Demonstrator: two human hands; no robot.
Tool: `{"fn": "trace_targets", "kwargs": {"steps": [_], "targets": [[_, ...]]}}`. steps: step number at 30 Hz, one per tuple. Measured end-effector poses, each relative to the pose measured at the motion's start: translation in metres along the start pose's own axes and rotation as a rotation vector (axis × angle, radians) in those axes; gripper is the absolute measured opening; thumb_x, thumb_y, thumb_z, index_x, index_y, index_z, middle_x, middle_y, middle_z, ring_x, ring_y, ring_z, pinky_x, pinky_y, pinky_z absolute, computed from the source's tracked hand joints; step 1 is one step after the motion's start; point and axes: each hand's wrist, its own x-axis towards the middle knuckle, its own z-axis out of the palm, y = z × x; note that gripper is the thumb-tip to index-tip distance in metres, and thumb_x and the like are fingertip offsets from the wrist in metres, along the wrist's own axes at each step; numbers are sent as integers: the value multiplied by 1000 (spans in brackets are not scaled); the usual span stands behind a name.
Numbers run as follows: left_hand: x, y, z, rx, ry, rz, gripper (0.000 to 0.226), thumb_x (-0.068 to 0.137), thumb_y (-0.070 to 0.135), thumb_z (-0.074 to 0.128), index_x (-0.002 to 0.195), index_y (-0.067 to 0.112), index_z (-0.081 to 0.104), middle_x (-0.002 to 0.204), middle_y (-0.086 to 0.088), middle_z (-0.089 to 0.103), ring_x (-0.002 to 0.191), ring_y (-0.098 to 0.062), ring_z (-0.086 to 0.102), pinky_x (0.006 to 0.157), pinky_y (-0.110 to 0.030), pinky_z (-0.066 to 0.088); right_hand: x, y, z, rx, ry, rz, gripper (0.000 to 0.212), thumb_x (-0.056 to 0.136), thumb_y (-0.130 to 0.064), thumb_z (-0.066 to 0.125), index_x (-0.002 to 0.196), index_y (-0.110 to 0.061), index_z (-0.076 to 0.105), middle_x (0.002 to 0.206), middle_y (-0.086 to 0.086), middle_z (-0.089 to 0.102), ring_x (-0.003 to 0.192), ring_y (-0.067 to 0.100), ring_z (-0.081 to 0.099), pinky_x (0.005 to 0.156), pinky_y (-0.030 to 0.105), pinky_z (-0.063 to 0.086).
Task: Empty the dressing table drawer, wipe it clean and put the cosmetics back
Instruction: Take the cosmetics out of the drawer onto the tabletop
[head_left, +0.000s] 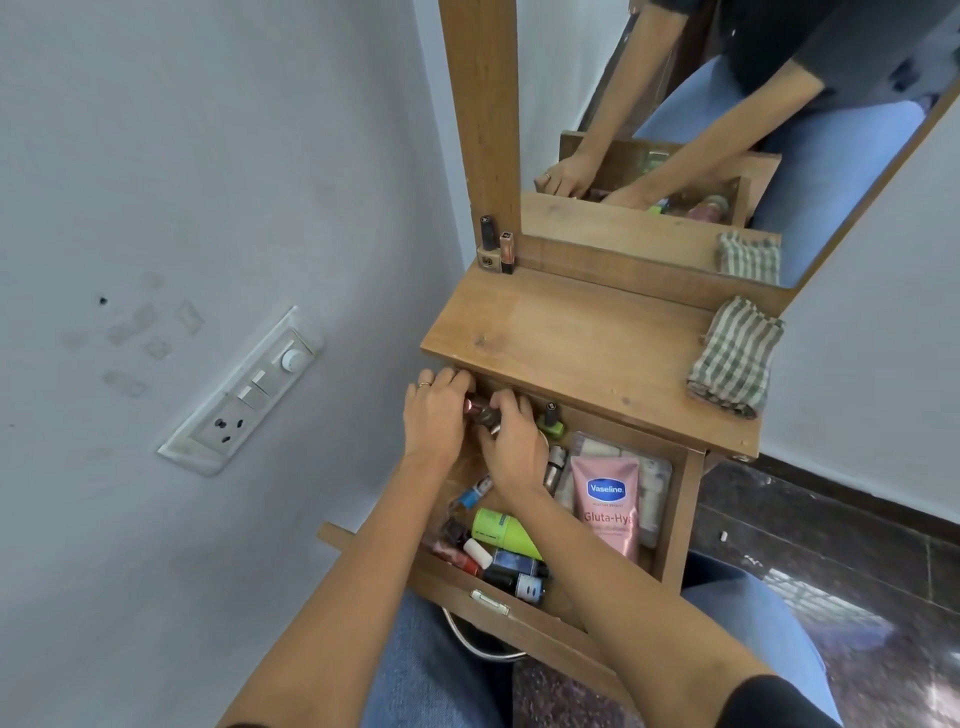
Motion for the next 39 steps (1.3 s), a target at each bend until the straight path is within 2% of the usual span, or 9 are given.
{"fn": "trace_targets", "kwargs": {"steps": [5, 11, 18, 23, 28, 31, 33, 36, 39], "targets": [[1, -9, 6, -39, -2, 93, 7, 84, 12, 60, 88, 17, 62, 94, 3, 70, 98, -25, 49, 74, -31, 26, 3, 2, 1, -31, -21, -26, 36, 85, -21, 62, 120, -24, 53, 120, -1, 59, 105, 25, 60, 76, 33, 49], [3, -9, 4, -30, 15, 133, 12, 86, 10, 55, 93, 18, 60, 97, 1, 67, 102, -25, 50, 77, -32, 22, 12, -2, 1, -112, -67, -43, 34, 87, -24, 59, 120, -23, 53, 120, 2, 60, 102, 28, 62, 77, 38, 54], [6, -9, 6, -42, -5, 91, 28, 77, 8, 69, 102, 17, 66, 102, 1, 67, 110, -23, 50, 91, -32, 21, -2, 14, 3, 143, -13, -52, 22, 90, -21, 54, 112, -17, 52, 98, 7, 65, 91, 25, 61, 72, 32, 48], [6, -8, 9, 8, -38, 61, 29, 76, 10, 70, 103, 15, 62, 105, -2, 65, 112, -25, 46, 94, -35, 19, -14, 18, -11, 278, -3, -40, 21, 89, -9, 55, 110, -9, 54, 103, 6, 63, 98, 22, 56, 83, 31, 44], [-2, -2, 10, -25, -88, 74, 30, 77, 17, 69, 103, 15, 56, 111, -3, 62, 119, -26, 43, 97, -40, 20, -21, 15, -25, 293, -44, -36, 21, 90, -6, 53, 111, -4, 50, 106, 12, 61, 100, 24, 54, 82, 30, 41], [-12, -1, 14, -130, -92, 61, 25, 81, 16, 63, 102, 12, 51, 112, -7, 61, 124, -27, 39, 100, -41, 16, -24, 14, -33, 286, -27, -46, 23, 90, -7, 52, 113, -5, 50, 106, 11, 60, 101, 23, 53, 79, 25, 37], [-18, -3, 14, -262, -47, -13, 24, 84, 22, 62, 102, 14, 49, 109, -5, 60, 121, -25, 42, 97, -32, 16, -25, 12, -40, 293, -16, -57, 24, 91, -8, 52, 114, -6, 50, 105, 9, 58, 100, 21, 51, 79, 24, 37], [-28, 3, -4, -582, 133, -158, 24, 85, 28, 65, 101, 22, 49, 99, 7, 58, 104, -13, 51, 88, -20, 25, -19, 7, -55, 308, 23, -99, 18, 91, -10, 53, 109, -8, 51, 99, 5, 56, 93, 18, 52, 77, 27, 41], [-34, 20, -34, -865, 372, -244, 25, 85, 17, 68, 102, 18, 49, 92, 18, 57, 88, 7, 56, 77, -5, 38, -8, -1, -74, 308, 74, -202, 13, 91, -13, 52, 104, -13, 51, 96, 3, 56, 87, 14, 52, 74, 26, 42]]}}
